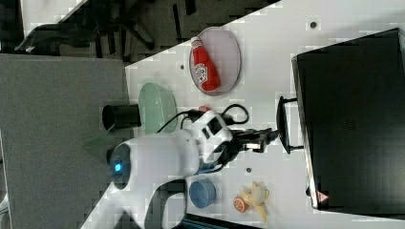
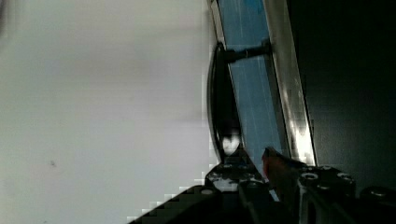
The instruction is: Flap open oven.
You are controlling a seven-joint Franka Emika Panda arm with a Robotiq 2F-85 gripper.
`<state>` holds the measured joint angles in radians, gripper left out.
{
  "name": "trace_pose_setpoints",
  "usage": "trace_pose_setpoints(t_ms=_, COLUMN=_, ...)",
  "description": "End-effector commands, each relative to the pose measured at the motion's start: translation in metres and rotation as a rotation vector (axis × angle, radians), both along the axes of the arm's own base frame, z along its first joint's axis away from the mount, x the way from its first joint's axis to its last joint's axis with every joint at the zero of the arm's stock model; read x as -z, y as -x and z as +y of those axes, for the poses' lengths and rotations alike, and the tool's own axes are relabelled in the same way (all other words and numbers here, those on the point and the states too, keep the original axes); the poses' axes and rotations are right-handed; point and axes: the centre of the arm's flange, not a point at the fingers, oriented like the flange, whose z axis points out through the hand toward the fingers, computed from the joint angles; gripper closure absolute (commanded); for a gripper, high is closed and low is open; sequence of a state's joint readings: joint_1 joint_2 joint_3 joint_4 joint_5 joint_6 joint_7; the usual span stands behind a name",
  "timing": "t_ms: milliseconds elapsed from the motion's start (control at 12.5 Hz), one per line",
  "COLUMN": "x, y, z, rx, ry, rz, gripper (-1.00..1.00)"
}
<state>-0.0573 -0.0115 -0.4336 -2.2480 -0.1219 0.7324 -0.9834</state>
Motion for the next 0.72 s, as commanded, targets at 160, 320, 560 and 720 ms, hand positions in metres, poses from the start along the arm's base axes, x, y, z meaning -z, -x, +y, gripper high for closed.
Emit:
trace_pose_setpoints(t_ms=160, x=0.01, y=-0.003, z=-0.013, rx=-0.046, ry=0.034, rz=-0.025, gripper=0.65)
trace_pose_setpoints(t_ms=320, x=0.028, y=-0.007, z=-0.013, rx=-0.049, ry=0.043, rz=-0.011, gripper=0.65)
trace_pose_setpoints(t_ms=560, x=0.049, y=-0.012, z=-0.012, rx=-0.06, ry=0.056, rz=0.003, gripper=0.65)
trace_pose_setpoints(t_ms=720, x=0.06, y=-0.014, z=-0.008, rx=-0.07, ry=0.055, rz=0.024, gripper=0.65)
